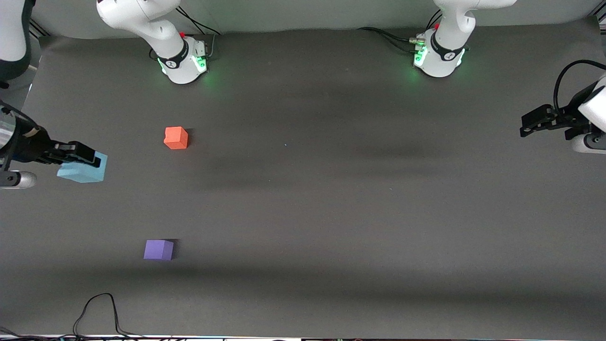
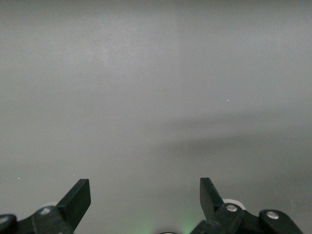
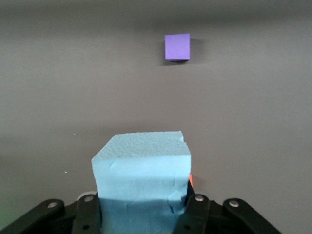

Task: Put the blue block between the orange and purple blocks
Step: 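Lower the blue block between the orange and purple blocks, open gripper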

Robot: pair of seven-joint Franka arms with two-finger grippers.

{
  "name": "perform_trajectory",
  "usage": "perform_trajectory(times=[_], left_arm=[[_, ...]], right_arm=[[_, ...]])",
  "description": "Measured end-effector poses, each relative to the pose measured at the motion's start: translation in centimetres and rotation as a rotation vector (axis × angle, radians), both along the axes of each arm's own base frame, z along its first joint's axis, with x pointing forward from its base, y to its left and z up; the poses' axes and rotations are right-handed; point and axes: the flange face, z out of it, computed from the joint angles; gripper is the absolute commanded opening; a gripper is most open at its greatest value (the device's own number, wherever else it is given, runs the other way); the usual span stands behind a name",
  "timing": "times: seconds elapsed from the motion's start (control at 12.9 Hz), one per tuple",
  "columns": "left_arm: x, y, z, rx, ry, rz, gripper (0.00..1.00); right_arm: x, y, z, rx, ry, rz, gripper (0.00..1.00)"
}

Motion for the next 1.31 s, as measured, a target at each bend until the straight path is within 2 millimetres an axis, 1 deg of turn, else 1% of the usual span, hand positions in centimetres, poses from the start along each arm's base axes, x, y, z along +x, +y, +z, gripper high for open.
perform_trajectory(times=[0.15,0.23,0.31,0.39,0.46,0.62,0.85,0.93,1.08,1.31], left_arm=[[0.0,0.0,0.0,0.000,0.000,0.000,1.00],[0.0,0.0,0.0,0.000,0.000,0.000,1.00],[0.0,0.0,0.0,0.000,0.000,0.000,1.00],[0.0,0.0,0.0,0.000,0.000,0.000,1.00],[0.0,0.0,0.0,0.000,0.000,0.000,1.00],[0.0,0.0,0.0,0.000,0.000,0.000,1.00],[0.0,0.0,0.0,0.000,0.000,0.000,1.00],[0.0,0.0,0.0,0.000,-0.001,0.000,1.00],[0.0,0.0,0.0,0.000,-0.001,0.000,1.00],[0.0,0.0,0.0,0.000,-0.001,0.000,1.00]], right_arm=[[-0.2,-1.4,-1.3,0.011,0.009,-0.007,0.50],[-0.5,-2.1,-2.5,0.009,0.001,-0.015,0.50],[-1.1,-2.4,-4.0,-0.004,-0.009,-0.019,0.50],[-1.8,-2.4,-6.0,-0.014,-0.016,-0.019,0.50],[-2.6,-2.2,-8.3,-0.019,-0.020,-0.020,0.50],[-4.2,-2.1,-13.8,-0.025,-0.022,-0.028,0.50],[-5.5,-2.1,-22.3,-0.045,-0.036,-0.039,0.50],[-5.5,-2.1,-24.9,-0.053,-0.035,-0.038,0.50],[-5.0,-1.7,-29.4,-0.068,-0.040,-0.032,0.50],[-4.2,-0.9,-34.6,-0.089,-0.062,-0.019,0.50]])
